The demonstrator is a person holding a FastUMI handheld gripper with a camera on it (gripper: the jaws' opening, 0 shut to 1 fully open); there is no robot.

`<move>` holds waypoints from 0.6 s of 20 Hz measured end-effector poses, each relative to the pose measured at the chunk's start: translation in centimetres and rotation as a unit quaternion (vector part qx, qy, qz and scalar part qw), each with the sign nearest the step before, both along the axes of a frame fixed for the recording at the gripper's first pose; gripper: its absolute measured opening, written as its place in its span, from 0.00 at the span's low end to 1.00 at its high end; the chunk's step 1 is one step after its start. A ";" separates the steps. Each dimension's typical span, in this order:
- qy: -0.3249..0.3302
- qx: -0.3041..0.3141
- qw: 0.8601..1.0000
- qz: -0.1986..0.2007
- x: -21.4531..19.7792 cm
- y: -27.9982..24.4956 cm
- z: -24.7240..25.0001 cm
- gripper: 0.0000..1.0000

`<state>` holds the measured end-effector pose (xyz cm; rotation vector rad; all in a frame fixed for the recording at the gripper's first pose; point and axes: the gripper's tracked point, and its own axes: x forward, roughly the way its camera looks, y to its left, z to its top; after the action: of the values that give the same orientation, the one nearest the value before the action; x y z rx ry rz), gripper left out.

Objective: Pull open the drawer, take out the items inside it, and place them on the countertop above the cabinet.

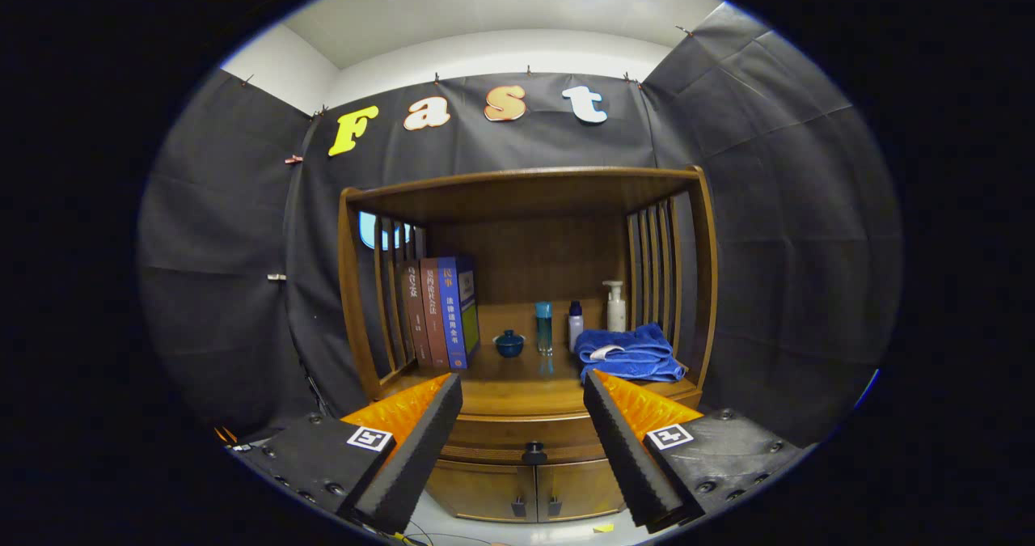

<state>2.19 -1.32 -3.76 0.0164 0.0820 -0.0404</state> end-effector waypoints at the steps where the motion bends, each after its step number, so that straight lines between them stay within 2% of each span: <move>1: 0.007 -0.001 1.000 -0.002 0.6 0.1 -1.0 0.98; 12: 0.121 0.014 0.992 -0.012 7.2 -0.7 -14.1 0.99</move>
<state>9.38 -2.03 -17.90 0.0414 0.3251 -0.0657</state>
